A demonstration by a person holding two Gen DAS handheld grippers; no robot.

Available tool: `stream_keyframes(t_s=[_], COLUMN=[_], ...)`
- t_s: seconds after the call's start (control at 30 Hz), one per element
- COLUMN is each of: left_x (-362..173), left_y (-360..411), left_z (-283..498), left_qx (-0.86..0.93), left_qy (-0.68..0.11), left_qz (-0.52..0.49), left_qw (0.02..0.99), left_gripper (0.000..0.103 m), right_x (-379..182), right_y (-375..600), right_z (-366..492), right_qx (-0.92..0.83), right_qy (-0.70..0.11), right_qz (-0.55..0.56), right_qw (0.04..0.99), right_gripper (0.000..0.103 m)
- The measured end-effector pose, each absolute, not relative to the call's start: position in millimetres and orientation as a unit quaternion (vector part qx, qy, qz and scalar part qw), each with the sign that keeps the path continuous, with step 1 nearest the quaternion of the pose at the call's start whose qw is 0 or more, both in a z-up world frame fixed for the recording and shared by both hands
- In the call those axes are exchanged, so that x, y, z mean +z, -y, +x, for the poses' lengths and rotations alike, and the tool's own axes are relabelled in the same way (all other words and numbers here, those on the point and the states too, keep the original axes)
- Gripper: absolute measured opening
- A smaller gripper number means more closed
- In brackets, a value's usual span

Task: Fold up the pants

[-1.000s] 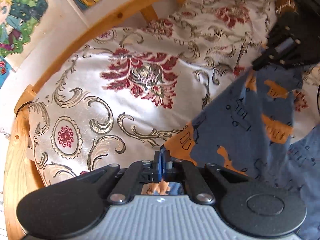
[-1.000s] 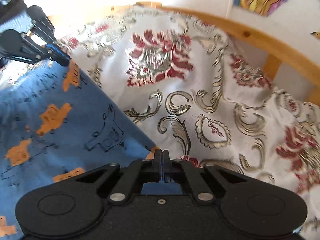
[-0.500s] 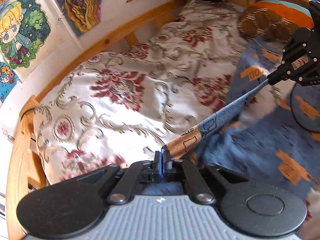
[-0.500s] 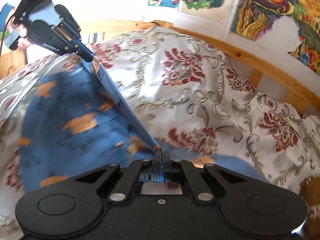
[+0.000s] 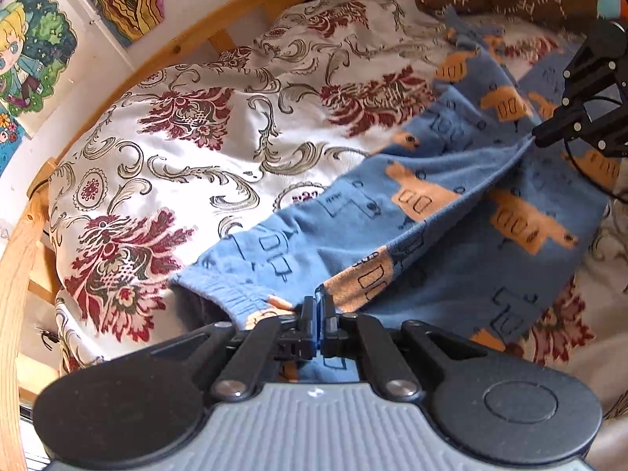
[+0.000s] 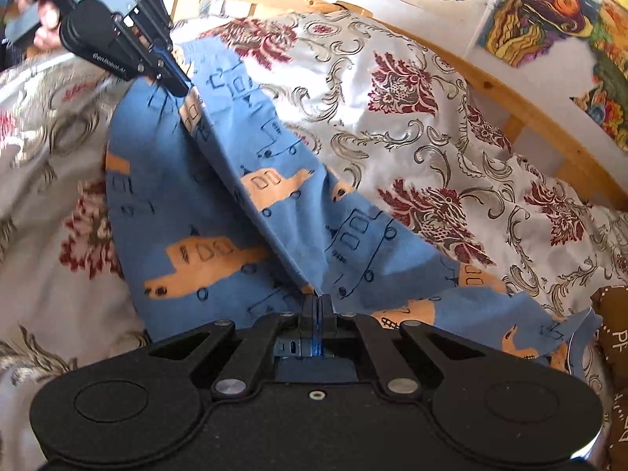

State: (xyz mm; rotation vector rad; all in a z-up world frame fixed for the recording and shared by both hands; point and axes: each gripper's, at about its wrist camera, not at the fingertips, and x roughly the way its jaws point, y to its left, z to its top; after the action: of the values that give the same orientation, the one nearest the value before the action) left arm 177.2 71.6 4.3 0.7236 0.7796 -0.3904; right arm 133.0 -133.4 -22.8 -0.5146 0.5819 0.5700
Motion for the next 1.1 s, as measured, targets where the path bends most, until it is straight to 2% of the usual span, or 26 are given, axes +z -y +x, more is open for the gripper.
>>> stream_keyframes(t_s=[0.47,0.53,0.63,0.67,0.77,0.87,0.97,1.03,1.1], left_x=[0.0,-0.4,0.3,0.5,1.3,3.5,3.9,3.9,4.3], left_y=[-77.1,-75.4,-73.6,-74.2,-77.1,-78.9,-79.2,-79.3,-79.1], left_z=[152.1,152.0,152.8,153.7,156.7,158.9,159.5,159.3,158.0], left_qx=[-0.187,-0.188,-0.19,-0.19,-0.187,-0.187,-0.188,-0.189,-0.189], left_qy=[-0.354,-0.353,-0.35,-0.351,-0.353,-0.355,-0.358,-0.358,-0.357], left_qz=[0.366,0.368,0.373,0.371,0.364,0.359,0.36,0.36,0.359], left_qw=[0.84,0.839,0.838,0.839,0.841,0.842,0.841,0.84,0.841], left_gripper=[0.001,0.001,0.001,0.001,0.001,0.001,0.001,0.001,0.001], right_x=[-24.9,-27.9,-30.5,-32.3,-41.7,-50.3,-56.5,-57.0,-54.8], right_y=[128.6,126.8,127.5,127.5,124.8,118.0,111.5,110.6,112.7], right_z=[84.9,88.6,98.5,102.8,113.0,117.6,120.5,121.9,122.1], right_qx=[0.266,0.259,0.252,0.252,0.248,0.25,0.25,0.25,0.25], right_qy=[-0.248,-0.242,-0.232,-0.234,-0.234,-0.223,-0.212,-0.208,-0.209], right_qz=[-0.29,-0.311,-0.329,-0.331,-0.34,-0.352,-0.365,-0.364,-0.358], right_qw=[0.885,0.882,0.88,0.879,0.877,0.874,0.872,0.873,0.875], right_gripper=[0.001,0.026,0.045,0.046,0.045,0.041,0.03,0.007,0.003])
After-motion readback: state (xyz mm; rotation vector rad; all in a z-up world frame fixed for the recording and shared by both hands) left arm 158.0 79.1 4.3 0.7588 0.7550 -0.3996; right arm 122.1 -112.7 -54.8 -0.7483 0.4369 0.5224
